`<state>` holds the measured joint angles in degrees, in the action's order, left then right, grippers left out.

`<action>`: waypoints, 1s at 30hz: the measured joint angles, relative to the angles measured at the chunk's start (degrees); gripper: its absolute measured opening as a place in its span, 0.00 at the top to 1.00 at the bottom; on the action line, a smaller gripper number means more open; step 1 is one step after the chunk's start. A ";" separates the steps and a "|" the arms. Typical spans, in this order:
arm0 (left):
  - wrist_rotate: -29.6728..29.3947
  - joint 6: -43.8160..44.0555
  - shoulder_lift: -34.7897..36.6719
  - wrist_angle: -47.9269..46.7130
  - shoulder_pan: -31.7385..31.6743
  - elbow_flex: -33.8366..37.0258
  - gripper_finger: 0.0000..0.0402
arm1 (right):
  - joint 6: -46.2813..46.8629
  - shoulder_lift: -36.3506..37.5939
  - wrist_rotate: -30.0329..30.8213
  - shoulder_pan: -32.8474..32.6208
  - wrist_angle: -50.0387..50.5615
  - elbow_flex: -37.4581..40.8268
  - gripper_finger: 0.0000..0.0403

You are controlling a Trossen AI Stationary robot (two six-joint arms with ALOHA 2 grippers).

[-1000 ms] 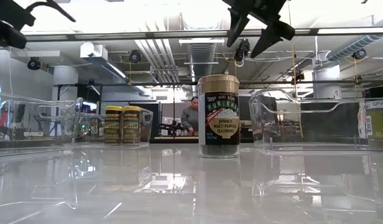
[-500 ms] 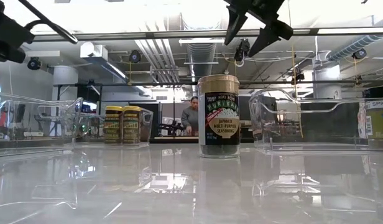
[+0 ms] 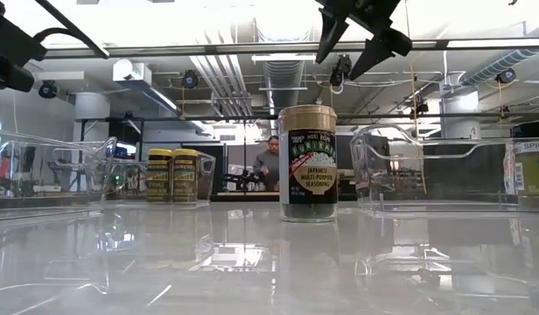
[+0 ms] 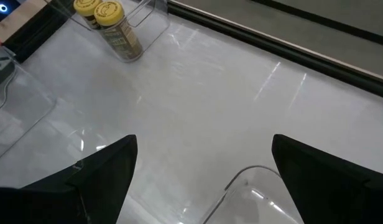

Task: Sort spices by type
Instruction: Put the bottom gold seasoning bottle into the middle left transparent bin

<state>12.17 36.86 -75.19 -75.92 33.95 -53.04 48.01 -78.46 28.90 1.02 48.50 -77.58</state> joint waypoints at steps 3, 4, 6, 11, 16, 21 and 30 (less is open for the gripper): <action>0.19 0.02 -0.33 -0.02 0.00 0.00 0.34 | 0.00 0.00 -0.48 0.00 -0.01 0.00 0.10; 0.25 0.02 -0.47 -0.04 0.00 -0.06 0.34 | -0.02 0.00 -0.48 0.00 -0.01 0.00 0.10; 0.24 0.04 -0.54 -0.01 0.00 -0.17 0.34 | -0.02 0.00 -0.48 0.00 0.00 0.00 0.10; 0.40 -0.35 -0.54 0.20 0.00 -0.17 0.32 | -0.08 0.00 -0.54 0.00 -0.01 0.00 0.10; 1.10 -0.35 -0.54 -0.78 0.00 -0.17 0.31 | -0.24 0.00 -0.67 0.00 -0.01 0.00 0.10; 1.33 -0.37 -0.51 -1.86 0.00 -0.07 0.33 | -0.51 0.00 -0.67 0.00 0.01 0.00 0.10; 1.62 -0.37 -0.51 -2.06 0.00 -0.07 0.30 | -1.57 0.01 -0.65 0.00 0.01 0.00 0.10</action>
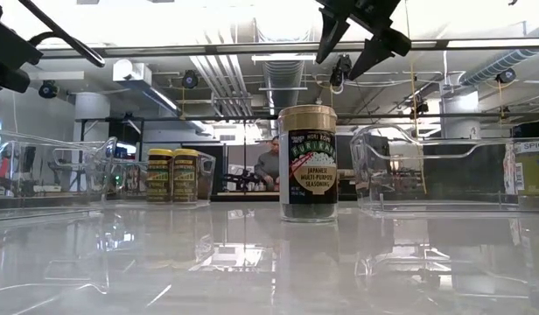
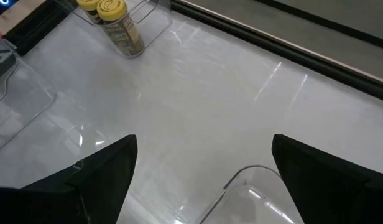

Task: Sort spices by type
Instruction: Put the bottom gold seasoning bottle into the middle left transparent bin

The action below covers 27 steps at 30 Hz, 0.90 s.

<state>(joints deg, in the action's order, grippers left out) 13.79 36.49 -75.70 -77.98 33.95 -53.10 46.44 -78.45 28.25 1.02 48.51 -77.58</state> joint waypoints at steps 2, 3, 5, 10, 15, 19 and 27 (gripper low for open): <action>0.66 -0.02 0.00 0.02 0.00 0.00 0.29 | -0.05 0.02 0.00 0.00 0.00 0.00 0.10; 0.72 0.00 0.00 0.00 0.00 0.00 0.29 | -0.04 0.02 0.00 0.00 0.00 0.00 0.10; 0.74 0.08 0.00 0.01 0.00 0.00 0.29 | -0.07 0.02 0.00 0.00 0.00 0.00 0.10; 0.71 0.24 0.04 -0.02 -0.02 0.00 0.29 | -0.09 0.02 0.00 0.00 0.00 0.00 0.10; 0.74 0.59 0.12 -0.01 -0.04 -0.59 0.29 | -0.60 0.02 0.00 0.00 0.02 0.00 0.10; 0.74 1.08 0.13 -0.05 -0.04 -1.21 0.29 | -0.97 0.02 0.00 0.00 0.04 0.00 0.10; 0.76 1.85 0.22 -0.04 -0.02 -2.46 0.29 | -1.55 0.02 0.01 0.00 0.09 0.00 0.10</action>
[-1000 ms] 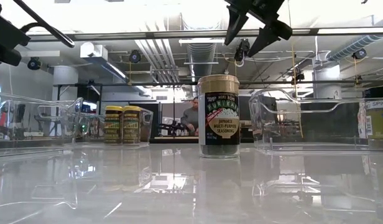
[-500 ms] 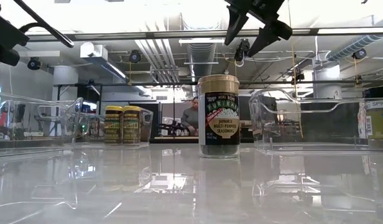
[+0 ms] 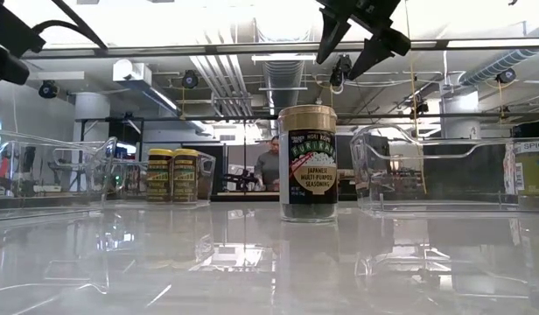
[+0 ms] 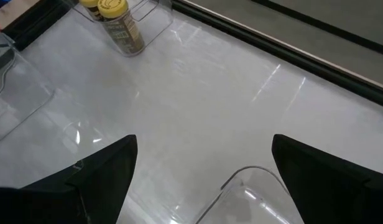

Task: Sort spices by type
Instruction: Put the bottom gold seasoning bottle into the middle left transparent bin

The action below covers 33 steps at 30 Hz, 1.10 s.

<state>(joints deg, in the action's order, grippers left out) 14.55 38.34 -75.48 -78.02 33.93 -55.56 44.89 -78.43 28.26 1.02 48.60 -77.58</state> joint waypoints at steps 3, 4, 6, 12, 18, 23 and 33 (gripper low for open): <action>0.00 0.31 0.10 -0.07 -0.02 -0.69 0.29 | -0.07 0.00 -0.03 0.00 0.08 0.00 0.10; -0.02 0.34 0.18 -0.06 -0.02 -1.01 0.29 | -0.16 0.00 -0.08 0.00 0.17 0.00 0.10; -0.10 0.71 0.28 -0.38 -0.04 -1.52 0.29 | -0.16 0.00 -0.19 0.00 0.52 0.00 0.10; -0.07 1.80 0.37 -0.61 -0.02 -1.80 0.29 | -0.16 0.00 -0.23 -0.02 0.72 0.02 0.10; -0.93 1.54 0.37 -0.14 -0.02 -1.41 0.29 | -0.12 0.00 -0.34 -0.02 0.70 0.02 0.10; -0.88 2.29 0.37 0.70 -0.02 -0.95 0.29 | 0.08 0.00 -1.37 -0.03 0.63 0.02 0.10; -1.86 2.89 0.31 0.90 0.00 0.47 0.22 | 0.08 0.02 -1.41 -0.31 0.57 0.02 0.10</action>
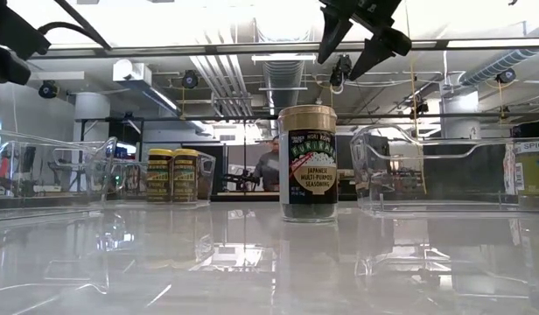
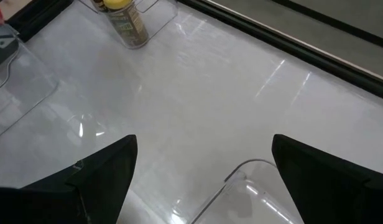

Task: Sort spices by type
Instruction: Put the bottom gold seasoning bottle into the middle left transparent bin, then put the black seasoning bottle into the middle right transparent bin

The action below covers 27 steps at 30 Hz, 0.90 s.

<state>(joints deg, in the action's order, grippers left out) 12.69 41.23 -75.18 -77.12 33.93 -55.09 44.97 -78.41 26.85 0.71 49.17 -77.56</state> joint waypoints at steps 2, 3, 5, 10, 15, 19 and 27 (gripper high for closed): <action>0.02 0.00 0.00 -0.29 0.00 0.00 0.21 | 0.00 0.00 0.00 0.00 0.00 0.00 0.10; 0.03 0.01 0.04 -0.33 0.00 0.00 0.20 | 0.00 0.00 0.00 0.00 0.00 0.00 0.10; 0.01 0.02 0.12 -0.52 0.00 -0.19 0.19 | 0.00 0.00 -0.02 0.00 0.00 0.00 0.10; 0.00 0.02 0.24 -0.86 0.00 -1.50 0.18 | -0.07 0.00 0.00 0.00 0.02 0.00 0.10; -0.11 0.25 0.32 -3.09 0.00 -3.44 0.18 | -0.66 0.00 0.00 0.00 0.02 0.00 0.10; -1.11 0.33 0.78 -5.56 0.00 -5.72 0.18 | -1.58 0.00 0.01 0.00 0.02 0.00 0.10; -3.59 3.49 1.07 -7.58 0.25 -14.73 0.18 | -3.79 0.00 0.02 0.00 0.04 0.00 0.10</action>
<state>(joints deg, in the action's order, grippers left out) 9.10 44.72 -74.11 -84.70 34.18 -69.82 41.18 -78.41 26.87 0.71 49.21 -77.56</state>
